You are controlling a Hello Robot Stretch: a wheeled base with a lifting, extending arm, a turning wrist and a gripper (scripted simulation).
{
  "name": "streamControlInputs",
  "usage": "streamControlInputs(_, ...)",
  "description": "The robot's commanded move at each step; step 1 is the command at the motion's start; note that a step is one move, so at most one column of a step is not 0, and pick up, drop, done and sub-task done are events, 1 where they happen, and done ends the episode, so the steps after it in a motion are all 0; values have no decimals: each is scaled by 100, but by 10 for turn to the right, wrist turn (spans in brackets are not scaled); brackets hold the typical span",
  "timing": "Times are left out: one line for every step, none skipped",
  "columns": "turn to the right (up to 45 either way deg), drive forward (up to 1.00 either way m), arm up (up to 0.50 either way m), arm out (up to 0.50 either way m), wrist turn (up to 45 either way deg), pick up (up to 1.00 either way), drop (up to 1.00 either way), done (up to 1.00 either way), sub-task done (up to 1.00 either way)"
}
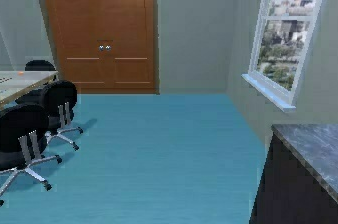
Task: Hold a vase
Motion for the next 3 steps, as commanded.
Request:
streamControlInputs(0, 0, 0, 40, 0, 0, 0, 0, 0)
streamControlInputs(0, 0, 0, 0, 450, 0, 0, 0, 0)
streamControlInputs(0, 0, 0, 0, 450, 0, 0, 0, 0)
